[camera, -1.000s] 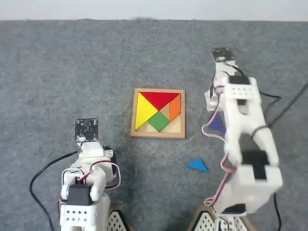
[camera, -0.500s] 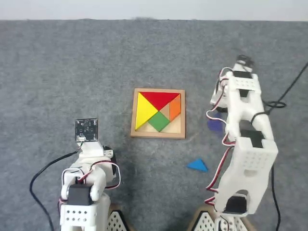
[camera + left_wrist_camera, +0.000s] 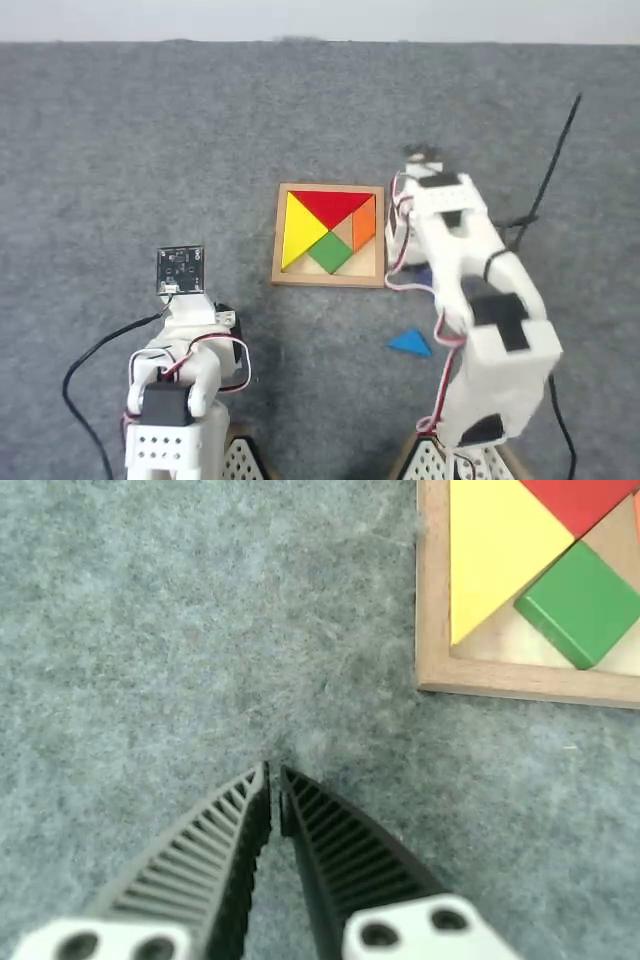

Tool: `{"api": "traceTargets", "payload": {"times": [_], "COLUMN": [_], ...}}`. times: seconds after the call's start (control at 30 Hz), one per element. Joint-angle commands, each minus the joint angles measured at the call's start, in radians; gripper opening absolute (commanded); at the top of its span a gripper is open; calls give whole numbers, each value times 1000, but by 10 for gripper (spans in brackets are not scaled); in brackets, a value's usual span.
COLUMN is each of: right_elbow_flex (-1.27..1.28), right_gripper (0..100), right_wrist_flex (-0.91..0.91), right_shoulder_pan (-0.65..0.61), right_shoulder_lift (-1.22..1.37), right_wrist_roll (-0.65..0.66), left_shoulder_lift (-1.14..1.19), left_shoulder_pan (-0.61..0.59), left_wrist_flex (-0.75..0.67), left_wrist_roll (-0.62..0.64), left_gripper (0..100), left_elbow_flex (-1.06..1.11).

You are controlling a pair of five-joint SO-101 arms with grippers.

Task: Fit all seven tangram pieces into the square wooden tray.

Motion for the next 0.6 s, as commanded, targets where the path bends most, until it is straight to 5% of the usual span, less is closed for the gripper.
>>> {"api": "traceTargets", "payload": {"times": [0.0, 0.33, 0.57], "right_elbow_flex": [160, 350, 465], "right_gripper": [6, 32, 144], "right_wrist_flex": [-36, 2, -21], "right_shoulder_pan": [-18, 65, 156], "right_shoulder_lift": [-177, -659, -687], "right_wrist_roll": [114, 333, 144], "left_shoulder_lift": [-20, -20, -20], "left_shoulder_pan": [-6, -6, -6], "left_wrist_flex": [5, 5, 5], "left_wrist_roll": [-15, -15, -15], "left_gripper": [14, 14, 14], "left_elbow_flex": [-13, -13, -13]}}
